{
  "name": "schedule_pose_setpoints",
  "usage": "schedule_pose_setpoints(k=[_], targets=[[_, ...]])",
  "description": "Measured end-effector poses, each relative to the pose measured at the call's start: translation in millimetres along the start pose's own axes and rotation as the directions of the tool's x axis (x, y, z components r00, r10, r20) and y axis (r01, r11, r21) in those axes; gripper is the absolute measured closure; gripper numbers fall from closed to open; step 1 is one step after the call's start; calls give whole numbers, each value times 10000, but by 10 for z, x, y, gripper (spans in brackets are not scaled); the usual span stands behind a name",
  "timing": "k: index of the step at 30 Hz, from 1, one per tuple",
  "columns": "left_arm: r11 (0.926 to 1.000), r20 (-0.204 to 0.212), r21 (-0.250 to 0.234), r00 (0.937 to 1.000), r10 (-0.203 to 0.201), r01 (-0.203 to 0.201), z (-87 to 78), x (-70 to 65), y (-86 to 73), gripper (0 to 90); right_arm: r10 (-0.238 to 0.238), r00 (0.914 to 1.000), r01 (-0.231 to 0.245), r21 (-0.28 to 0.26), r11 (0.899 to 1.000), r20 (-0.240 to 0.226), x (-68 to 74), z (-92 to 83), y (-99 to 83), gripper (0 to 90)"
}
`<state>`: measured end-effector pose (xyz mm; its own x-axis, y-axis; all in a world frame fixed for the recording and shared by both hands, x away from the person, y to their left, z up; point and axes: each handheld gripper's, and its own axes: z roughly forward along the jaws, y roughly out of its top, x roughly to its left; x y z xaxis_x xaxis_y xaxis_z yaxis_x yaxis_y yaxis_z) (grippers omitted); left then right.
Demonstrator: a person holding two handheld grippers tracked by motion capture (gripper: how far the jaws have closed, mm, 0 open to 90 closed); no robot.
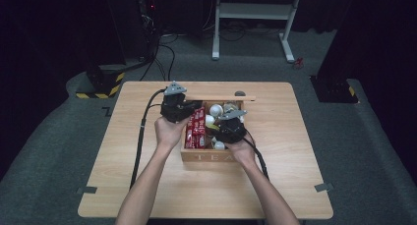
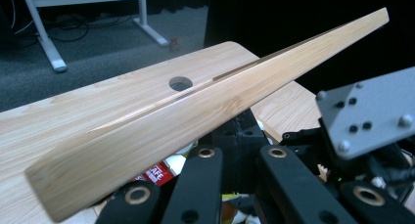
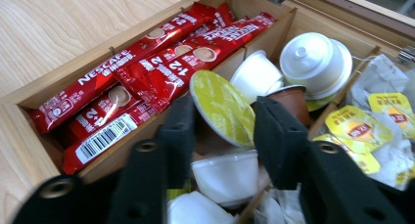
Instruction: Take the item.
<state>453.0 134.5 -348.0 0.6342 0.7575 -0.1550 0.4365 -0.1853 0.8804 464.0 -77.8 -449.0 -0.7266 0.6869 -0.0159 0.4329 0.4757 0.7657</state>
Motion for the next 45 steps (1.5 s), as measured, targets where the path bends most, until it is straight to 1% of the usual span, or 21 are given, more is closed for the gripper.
schedule_pose_setpoints(k=[2,4,8,9,10,11,13,16,17,19,20,23,27,28,29,31,35,37,39,42,45], targets=[[10000,-13,1,10000,-14,14,-1,3,1,900,-22,10000,22,60,10000,1,6,15,2,530],[10000,-6,5,10000,-34,34,-1,3,0,900,98,9999,-93,490,9988,-111,12,95,18,464],[10000,6,52,10000,-20,20,-2,13,16,900,139,9999,-134,676,9976,-78,12,142,48,423],[10000,6,52,10000,-20,20,-2,13,16,900,139,9999,-134,676,9976,-78,12,142,48,423],[10000,9,52,10000,-10,10,-2,13,15,900,-24,10000,20,826,9966,50,31,172,74,418],[10000,1,28,10000,7,-7,-1,12,11,900,20,10000,-27,868,9962,78,46,184,77,420],[10000,-1,31,10000,-4,4,-2,10,9,900,-130,9994,97,998,9950,322,80,219,75,448],[10000,-15,38,10000,-14,14,-1,10,13,900,-195,9991,160,955,9953,365,100,211,74,482],[10000,-32,35,10000,-16,16,0,9,12,900,-213,9988,179,775,9968,437,120,193,88,530],[10000,-48,36,10000,-9,9,0,7,12,900,-267,9986,235,686,9974,467,128,186,93,542],[10000,-48,36,10000,-14,14,1,7,13,900,-537,9965,494,664,9966,647,152,162,95,557],[10000,-30,17,10000,1,-1,1,9,12,900,-679,9952,640,555,9964,710,149,135,97,578],[10000,-17,12,10000,-56,56,8,7,15,900,-612,9950,585,362,9976,790,133,77,94,606],[10000,-14,15,10000,-50,50,8,7,14,900,-636,9945,630,91,9980,838,106,8,97,643],[10000,-50,16,10000,15,-15,8,9,15,900,-525,9956,523,43,9986,775,97,-9,97,643],[10000,-38,24,10000,-36,36,9,6,16,900,-559,9953,561,-1,9984,791,62,-32,86,644],[10000,-54,35,10000,25,-25,9,8,15,900,-388,9969,393,-68,9992,690,26,-42,52,646],[10000,-55,20,10000,-30,30,11,6,18,900,-277,9981,293,-284,9992,555,11,-87,30,646],[10000,-52,30,10000,-36,36,10,4,16,900,-298,9980,317,-324,9990,561,11,-103,29,646],[9999,-87,88,9999,85,-84,7,1,9,900,-297,9984,326,-608,9976,484,15,-193,24,646],[10000,-101,74,9999,61,-61,9,-3,7,900,-284,9988,316,-781,9964,410,16,-228,19,646]])
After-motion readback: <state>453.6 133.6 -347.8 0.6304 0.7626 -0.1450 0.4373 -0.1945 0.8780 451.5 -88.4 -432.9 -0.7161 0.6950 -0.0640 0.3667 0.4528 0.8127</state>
